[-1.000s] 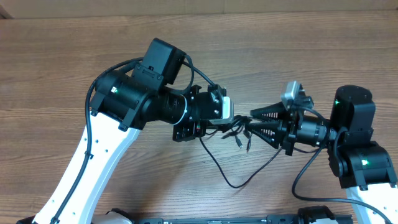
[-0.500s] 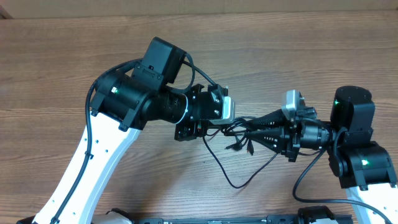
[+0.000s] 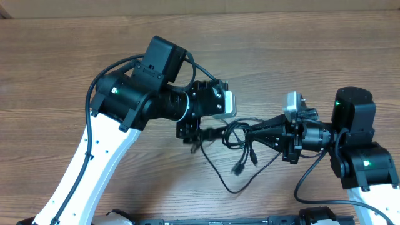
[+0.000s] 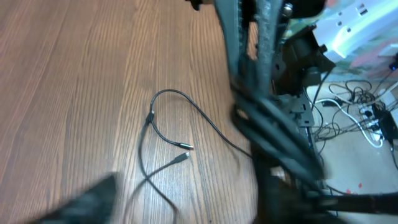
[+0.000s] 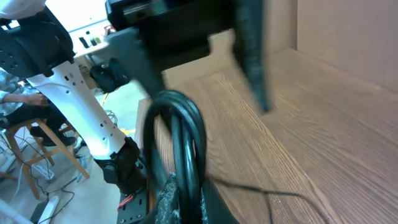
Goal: Untangle cables
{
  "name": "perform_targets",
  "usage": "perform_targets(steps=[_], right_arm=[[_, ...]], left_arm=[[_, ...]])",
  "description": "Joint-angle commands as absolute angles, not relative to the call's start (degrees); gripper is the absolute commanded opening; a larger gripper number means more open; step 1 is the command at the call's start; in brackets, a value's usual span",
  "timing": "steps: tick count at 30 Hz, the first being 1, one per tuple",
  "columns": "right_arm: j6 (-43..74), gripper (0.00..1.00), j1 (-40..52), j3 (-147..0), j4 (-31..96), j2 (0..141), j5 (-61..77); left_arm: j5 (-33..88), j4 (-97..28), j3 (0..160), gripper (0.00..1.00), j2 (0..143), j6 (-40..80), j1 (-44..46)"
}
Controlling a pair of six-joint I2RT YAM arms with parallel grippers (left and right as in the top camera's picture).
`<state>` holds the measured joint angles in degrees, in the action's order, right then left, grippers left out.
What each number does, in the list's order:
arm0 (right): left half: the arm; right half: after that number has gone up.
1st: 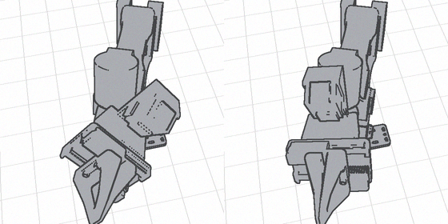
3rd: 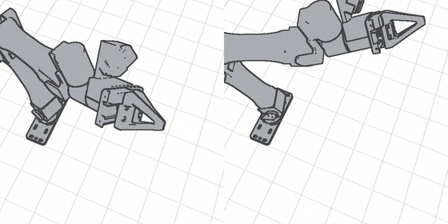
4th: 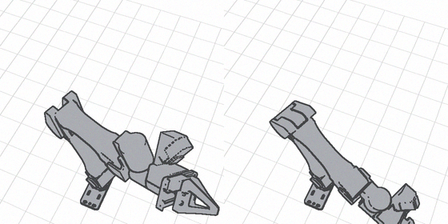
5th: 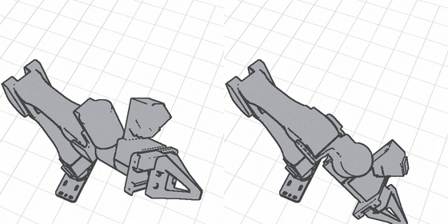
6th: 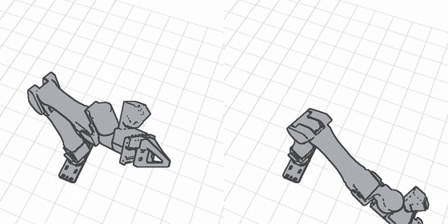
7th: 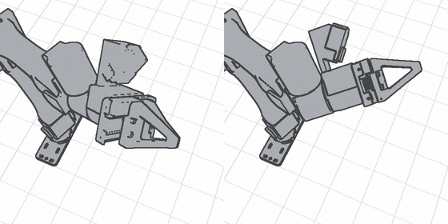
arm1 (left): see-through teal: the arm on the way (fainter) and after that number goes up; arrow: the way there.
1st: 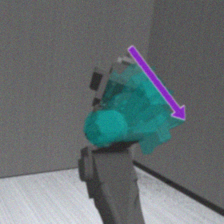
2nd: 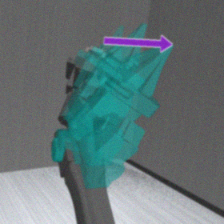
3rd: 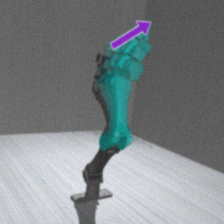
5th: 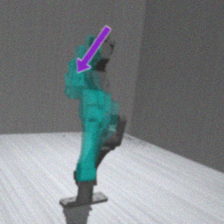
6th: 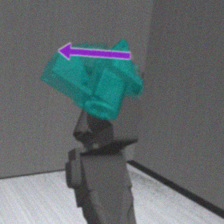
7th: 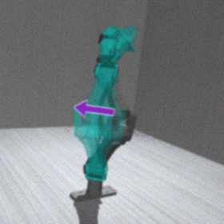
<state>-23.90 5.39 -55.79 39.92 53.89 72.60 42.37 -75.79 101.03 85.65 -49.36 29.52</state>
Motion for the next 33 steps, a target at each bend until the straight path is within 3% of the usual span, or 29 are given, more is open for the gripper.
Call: perform_targets(steps=[1, 14, 23, 33], right_arm=[[-20.1, 0.04, 5.5, -56.2, 39.7, 53.4, 70.3], [5.0, 0.04, 5.5, -56.2, 36.1, 53.4, 47.3], [18.2, 0.04, 5.5, -56.2, 29.6, 53.4, 46.1], [22.5, 0.04, 5.5, -56.2, 24.2, 53.3, 51.7]], left_arm=[[42.6, -74.4, 102.4, 1.00, 85.8, -40.6, 29.5], [41.7, -71.8, 102.4, 0.99, 85.7, -6.8, 23.8], [57.0, -70.3, 102.4, 1.00, 85.8, -1.9, 23.3], [58.1, -64.8, 102.4, 1.00, 85.9, 6.9, 23.7]])
